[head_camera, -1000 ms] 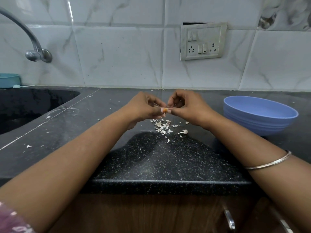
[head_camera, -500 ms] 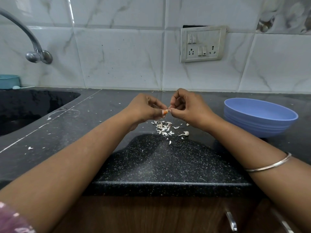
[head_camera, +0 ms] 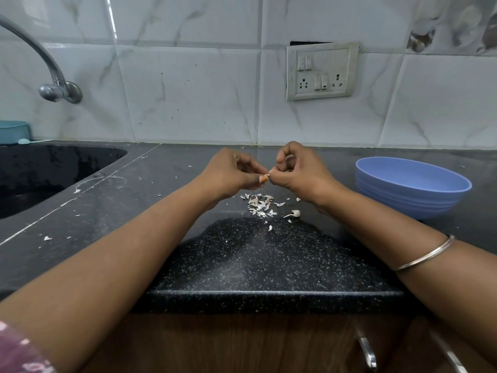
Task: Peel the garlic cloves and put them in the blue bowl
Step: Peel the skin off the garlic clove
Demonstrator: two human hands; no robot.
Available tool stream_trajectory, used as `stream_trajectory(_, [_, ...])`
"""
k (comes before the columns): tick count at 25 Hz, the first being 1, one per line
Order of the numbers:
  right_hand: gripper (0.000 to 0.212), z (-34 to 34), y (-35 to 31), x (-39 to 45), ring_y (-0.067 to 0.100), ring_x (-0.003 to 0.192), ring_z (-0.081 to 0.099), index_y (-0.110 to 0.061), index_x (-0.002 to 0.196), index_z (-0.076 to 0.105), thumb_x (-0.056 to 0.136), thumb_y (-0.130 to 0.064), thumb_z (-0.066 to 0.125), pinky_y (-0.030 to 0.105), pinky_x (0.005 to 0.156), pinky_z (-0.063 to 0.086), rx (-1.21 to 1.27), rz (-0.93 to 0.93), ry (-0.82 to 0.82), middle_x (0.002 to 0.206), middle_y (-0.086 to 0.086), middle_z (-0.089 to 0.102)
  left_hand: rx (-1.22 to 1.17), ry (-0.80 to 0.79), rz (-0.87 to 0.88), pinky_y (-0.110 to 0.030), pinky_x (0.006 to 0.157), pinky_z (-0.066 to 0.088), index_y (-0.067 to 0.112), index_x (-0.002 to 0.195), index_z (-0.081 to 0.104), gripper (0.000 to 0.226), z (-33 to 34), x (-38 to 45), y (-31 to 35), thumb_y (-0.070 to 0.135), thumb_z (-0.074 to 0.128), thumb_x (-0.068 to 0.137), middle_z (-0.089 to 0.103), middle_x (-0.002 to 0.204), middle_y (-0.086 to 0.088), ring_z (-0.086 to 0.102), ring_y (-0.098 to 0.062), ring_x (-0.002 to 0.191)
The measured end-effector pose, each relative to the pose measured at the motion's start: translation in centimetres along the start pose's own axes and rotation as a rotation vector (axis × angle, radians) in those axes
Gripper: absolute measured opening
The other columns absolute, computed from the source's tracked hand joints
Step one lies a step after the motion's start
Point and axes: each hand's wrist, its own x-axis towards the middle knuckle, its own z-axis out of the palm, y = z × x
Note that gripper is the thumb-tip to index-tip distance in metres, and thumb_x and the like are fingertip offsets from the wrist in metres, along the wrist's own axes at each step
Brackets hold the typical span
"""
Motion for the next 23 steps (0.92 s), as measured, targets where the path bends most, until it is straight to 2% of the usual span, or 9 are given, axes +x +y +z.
stream_trajectory(2, [0.028,0.01,0.06,0.02,0.02,0.069,0.058,-0.017,0.083,0.049,0.074,-0.001,0.07,0.035,0.068,0.05,0.114,0.058,-0.011,0.065,0.004,0.058,-0.001,0.006,0.014,-0.011,0.057,0.05,0.002,0.088,0.071,0.01,-0.02,0.15,-0.03,0.003,0.074,0.078,0.071,0.083,-0.022,0.068,-0.021,0.075])
stream_trajectory(4, [0.029,0.02,0.0,-0.12,0.021,0.068,0.061,-0.015,0.086,0.048,0.077,0.005,0.068,0.032,0.069,0.053,0.277,0.122,-0.033,0.067,0.008,0.059,0.033,0.012,0.041,-0.016,0.063,0.054,0.007,0.086,0.072,0.009,-0.07,0.32,-0.21,0.006,0.075,0.078,0.072,0.08,-0.017,0.069,-0.018,0.076])
stream_trajectory(8, [0.028,-0.14,-0.39,-0.17,0.011,0.056,0.061,-0.014,0.09,0.048,0.08,0.006,0.065,0.021,0.058,0.054,0.441,0.223,-0.063,0.074,0.009,0.06,0.076,0.028,0.07,-0.023,0.072,0.058,0.008,0.089,0.073,0.009,0.01,0.64,-0.52,0.006,0.073,0.08,0.072,0.079,-0.014,0.069,-0.016,0.075])
stream_trajectory(14, [0.027,-0.47,-0.59,-0.14,0.01,0.058,0.06,-0.015,0.093,0.048,0.081,0.002,0.065,0.019,0.054,0.052,0.448,0.258,-0.082,0.078,0.007,0.059,-0.029,0.028,0.094,-0.026,0.074,0.058,0.008,0.086,0.071,0.01,-0.05,0.59,-0.43,-0.001,0.069,0.081,0.071,0.082,-0.019,0.068,-0.017,0.076])
stream_trajectory(18, [0.027,-0.4,-0.41,-0.13,0.012,0.06,0.059,-0.015,0.093,0.048,0.081,0.001,0.066,0.021,0.055,0.051,0.408,0.274,-0.107,0.079,0.009,0.059,-0.118,0.036,0.105,-0.026,0.075,0.058,0.009,0.084,0.069,0.011,-0.08,0.64,-0.39,-0.002,0.068,0.081,0.07,0.08,-0.014,0.068,-0.015,0.075])
stream_trajectory(23, [0.024,-0.23,-0.56,-0.34,0.012,0.062,0.059,-0.015,0.093,0.051,0.082,0.001,0.065,0.02,0.054,0.05,0.357,0.273,-0.149,0.075,0.006,0.062,-0.193,0.043,0.069,-0.022,0.072,0.057,0.006,0.088,0.068,0.009,0.03,0.62,-0.54,0.0,0.068,0.081,0.069,0.083,-0.014,0.066,-0.014,0.076])
